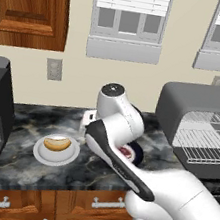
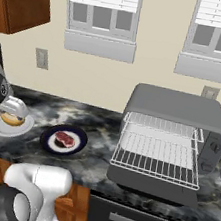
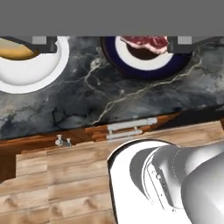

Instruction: Open the toaster oven door. Place the hotdog bun on the bottom rack in the toaster oven and place the steak on the top rack.

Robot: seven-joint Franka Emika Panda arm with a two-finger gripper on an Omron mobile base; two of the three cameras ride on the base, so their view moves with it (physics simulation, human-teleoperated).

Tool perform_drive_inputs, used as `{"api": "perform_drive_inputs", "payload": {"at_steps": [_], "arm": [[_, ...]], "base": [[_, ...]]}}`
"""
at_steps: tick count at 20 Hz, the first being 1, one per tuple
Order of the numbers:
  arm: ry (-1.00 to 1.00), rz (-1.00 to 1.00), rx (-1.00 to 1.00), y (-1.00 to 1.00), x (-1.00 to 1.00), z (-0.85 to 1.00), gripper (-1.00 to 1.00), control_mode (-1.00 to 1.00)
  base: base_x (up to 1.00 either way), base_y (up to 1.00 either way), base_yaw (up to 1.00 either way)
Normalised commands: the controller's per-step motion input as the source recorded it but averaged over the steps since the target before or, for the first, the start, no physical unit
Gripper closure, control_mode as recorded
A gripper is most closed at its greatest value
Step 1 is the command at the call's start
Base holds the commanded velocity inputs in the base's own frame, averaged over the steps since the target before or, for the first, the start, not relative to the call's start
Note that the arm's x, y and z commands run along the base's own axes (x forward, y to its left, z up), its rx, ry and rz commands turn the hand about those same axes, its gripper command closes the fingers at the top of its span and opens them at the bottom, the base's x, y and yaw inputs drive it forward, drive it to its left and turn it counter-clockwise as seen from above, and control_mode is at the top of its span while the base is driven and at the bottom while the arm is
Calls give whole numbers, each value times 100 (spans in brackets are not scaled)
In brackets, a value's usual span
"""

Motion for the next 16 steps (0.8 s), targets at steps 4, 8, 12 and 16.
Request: {"api": "perform_drive_inputs", "payload": {"at_steps": [4,8,12,16], "arm": [[0,19,0,58,54,-8,-100,-100],[1,16,1,43,52,-23,-100,-100],[0,20,0,43,28,-40,-100,-100],[0,28,0,41,11,-40,-100,-100]], "base": [[0,0,0],[0,0,0],[0,0,0],[0,0,0]]}}
